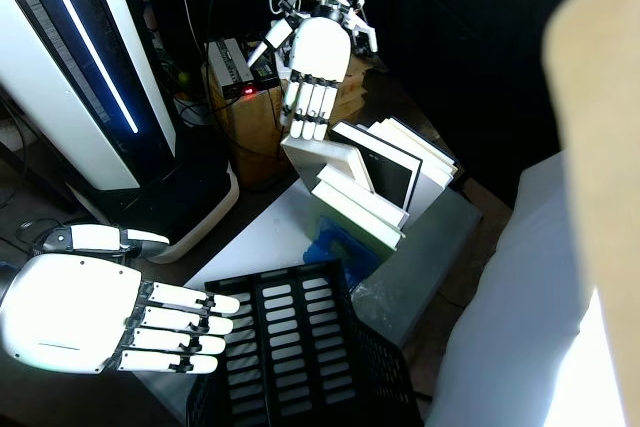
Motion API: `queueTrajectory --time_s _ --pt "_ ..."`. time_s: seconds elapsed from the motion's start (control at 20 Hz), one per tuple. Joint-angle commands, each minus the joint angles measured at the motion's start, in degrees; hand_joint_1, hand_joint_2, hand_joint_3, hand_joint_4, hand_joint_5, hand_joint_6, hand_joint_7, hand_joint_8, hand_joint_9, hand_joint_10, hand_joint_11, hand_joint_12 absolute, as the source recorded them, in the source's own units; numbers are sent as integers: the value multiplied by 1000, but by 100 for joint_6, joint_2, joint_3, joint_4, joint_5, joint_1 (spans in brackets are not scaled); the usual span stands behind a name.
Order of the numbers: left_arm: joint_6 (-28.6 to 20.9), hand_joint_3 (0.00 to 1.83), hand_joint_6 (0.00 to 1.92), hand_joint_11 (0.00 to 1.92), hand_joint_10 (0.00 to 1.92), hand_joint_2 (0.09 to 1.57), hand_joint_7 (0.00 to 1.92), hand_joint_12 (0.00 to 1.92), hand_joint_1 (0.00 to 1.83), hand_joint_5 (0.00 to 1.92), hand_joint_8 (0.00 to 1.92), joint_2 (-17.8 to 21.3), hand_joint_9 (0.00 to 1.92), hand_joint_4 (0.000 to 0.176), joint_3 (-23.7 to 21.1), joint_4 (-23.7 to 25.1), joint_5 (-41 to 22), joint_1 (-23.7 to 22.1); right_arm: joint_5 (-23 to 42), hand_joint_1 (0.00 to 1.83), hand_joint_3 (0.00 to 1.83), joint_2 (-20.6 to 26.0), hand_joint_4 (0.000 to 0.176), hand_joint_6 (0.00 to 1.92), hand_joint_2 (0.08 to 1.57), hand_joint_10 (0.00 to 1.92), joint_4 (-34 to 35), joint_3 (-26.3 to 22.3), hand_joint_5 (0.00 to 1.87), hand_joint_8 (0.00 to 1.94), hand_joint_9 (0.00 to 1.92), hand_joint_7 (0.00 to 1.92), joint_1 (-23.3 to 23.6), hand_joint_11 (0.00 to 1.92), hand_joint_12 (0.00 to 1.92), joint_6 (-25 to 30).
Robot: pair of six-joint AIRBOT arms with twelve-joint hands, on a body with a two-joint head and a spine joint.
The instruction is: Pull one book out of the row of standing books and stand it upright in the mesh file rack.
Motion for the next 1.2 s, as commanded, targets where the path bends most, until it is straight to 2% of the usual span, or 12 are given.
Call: queueTrajectory --time_s 0.0,0.05,0.15,0.3,0.4,0.5,0.55,0.7,0.85,0.9,1.0,1.15 --pt "-15 23 36 0 0 1198 0 0 0 587 0 32 0 0 -51 -154 -487 26 580 326 3 52 0 0 1221 0 118 0 0 0 0 0 -18 0 0 15" --pt "-7 23 66 0 0 1210 0 0 23 666 0 49 0 0 -62 -198 -521 54 580 321 1 52 0 0 1217 0 121 0 0 0 0 0 -23 0 0 15" --pt "108 8 25 0 0 1199 0 0 229 582 0 109 0 0 -112 -338 -619 50 580 322 0 52 3 0 1209 0 138 0 0 0 0 0 -33 0 0 15" --pt "162 26 1 0 0 1261 0 0 81 513 0 234 0 0 -149 -559 -846 22 580 336 0 52 0 0 1213 0 151 0 0 0 0 0 -42 0 0 15" --pt "265 27 0 0 0 1279 0 0 2 429 0 359 0 0 -197 -802 -1030 34 580 339 0 53 12 0 1213 0 158 0 0 0 0 0 -42 0 0 15" --pt "533 9 84 0 0 1301 41 0 497 630 12 461 0 0 -204 -1178 -1098 34 581 372 2 54 6 0 1219 0 173 -1 0 0 0 0 -42 0 0 15" --pt "652 0 46 0 0 1251 7 0 623 547 2 488 0 0 -174 -1367 -1108 33 581 381 1 54 8 0 1219 0 180 -2 0 0 0 0 -44 0 0 15" --pt "901 0 1 0 0 1189 0 0 495 391 0 488 0 0 -125 -1675 -1115 10 584 353 1 53 10 0 1219 0 185 -7 0 0 0 0 -47 0 0 15" --pt "1384 14 18 0 0 1294 49 0 468 437 16 602 0 0 -162 -2447 -1419 93 594 354 1 56 5 0 1218 0 188 -17 0 0 0 0 -51 0 0 15" --pt "1721 11 6 0 0 1357 133 0 533 444 12 661 0 0 -183 -2882 -1513 171 596 364 4 55 14 0 1226 0 191 -20 0 0 0 0 -53 0 0 15" --pt "2200 0 0 0 0 1326 16 0 486 173 0 705 0 0 -164 -3594 -1690 266 603 367 4 48 2 0 1230 0 207 -23 0 0 0 0 -70 0 0 15" --pt "2478 0 33 0 0 1319 0 0 385 236 0 693 0 0 -93 -4154 -1800 351 612 367 4 48 0 0 1230 0 213 -24 0 0 0 0 -83 0 0 15"
